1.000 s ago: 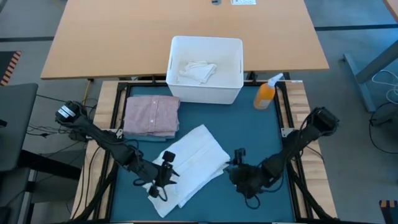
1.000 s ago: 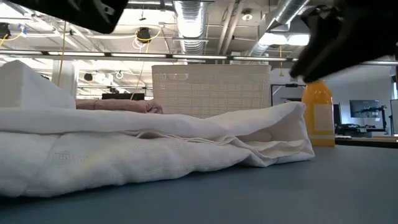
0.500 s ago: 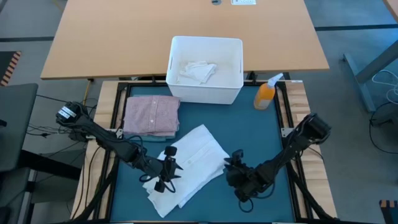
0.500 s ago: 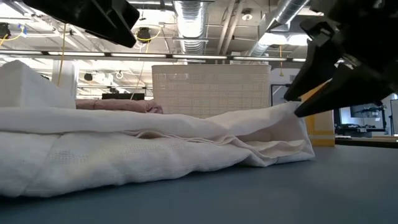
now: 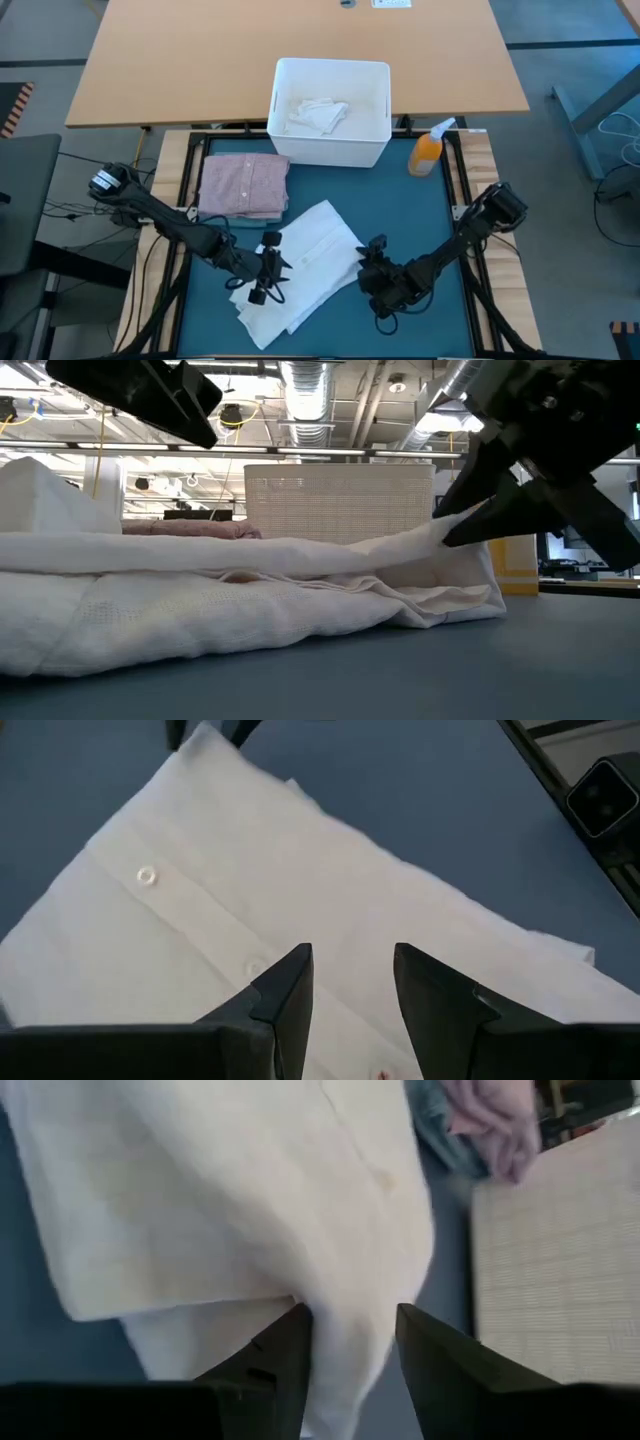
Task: Fold Laundry from Bin
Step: Fold the white shirt
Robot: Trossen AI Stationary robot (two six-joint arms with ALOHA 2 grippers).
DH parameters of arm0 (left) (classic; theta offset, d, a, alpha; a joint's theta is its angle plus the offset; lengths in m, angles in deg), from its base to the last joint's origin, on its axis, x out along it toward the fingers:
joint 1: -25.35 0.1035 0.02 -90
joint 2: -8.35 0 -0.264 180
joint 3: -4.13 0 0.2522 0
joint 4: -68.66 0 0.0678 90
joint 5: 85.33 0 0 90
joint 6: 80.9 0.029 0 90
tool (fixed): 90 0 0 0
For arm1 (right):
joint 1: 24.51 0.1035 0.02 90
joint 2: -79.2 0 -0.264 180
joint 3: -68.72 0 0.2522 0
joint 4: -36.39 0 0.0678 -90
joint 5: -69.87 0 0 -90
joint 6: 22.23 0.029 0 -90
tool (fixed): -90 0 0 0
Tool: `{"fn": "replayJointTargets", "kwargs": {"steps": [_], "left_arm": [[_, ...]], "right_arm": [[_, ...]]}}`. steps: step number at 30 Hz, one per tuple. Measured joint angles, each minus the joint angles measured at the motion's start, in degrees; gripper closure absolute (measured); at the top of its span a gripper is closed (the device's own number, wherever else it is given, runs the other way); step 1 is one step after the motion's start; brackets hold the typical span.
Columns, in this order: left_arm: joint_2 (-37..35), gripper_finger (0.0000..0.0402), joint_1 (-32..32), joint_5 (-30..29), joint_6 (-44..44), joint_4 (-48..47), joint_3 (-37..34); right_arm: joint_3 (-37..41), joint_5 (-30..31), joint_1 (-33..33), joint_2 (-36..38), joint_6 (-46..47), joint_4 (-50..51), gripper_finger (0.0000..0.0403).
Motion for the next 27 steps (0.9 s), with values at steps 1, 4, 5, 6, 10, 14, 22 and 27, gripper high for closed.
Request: {"fn": "replayJointTargets", "kwargs": {"steps": [1,4,5,6,10,14,22,27], "left_arm": [[-0.5,0.0269,0.0,0.0,-0.7,-1.0,0.0],[-2.5,0.0269,0.0,0.0,-2.4,-3.7,0.0],[-3.2,0.0269,0.0,0.0,-3.2,-4.7,0.0],[-3.8,0.0269,0.0,0.0,-3.9,-5.3,0.0],[-6.0,0.0269,0.0,-0.1,-5.6,-7.6,0.0],[-6.9,0.0269,0.0,-0.2,-5.4,-8.5,0.0],[-7.0,0.0269,0.0,-0.5,-4.3,-9.0,-0.1],[-6.9,0.0269,0.0,-0.5,-4.7,-9.1,-0.1]], "right_arm": [[0.0,-0.1,-0.4,0.0,0.1,0.0,0.0235],[0.0,-0.6,-1.4,0.0,1.1,0.0,0.0271],[0.0,-0.6,-1.6,0.0,1.4,0.0,0.029],[0.0,-0.6,-1.8,0.0,1.6,0.1,0.0311],[-2.4,-0.7,-2.0,0.0,2.5,4.3,0.0386],[-7.6,0.4,-1.8,0.0,12.3,18.6,0.0378],[-10.9,-4.8,-1.6,0.1,42.4,41.0,0.0388],[-8.9,-5.4,0.9,0.1,61.0,43.7,0.0388]]}}
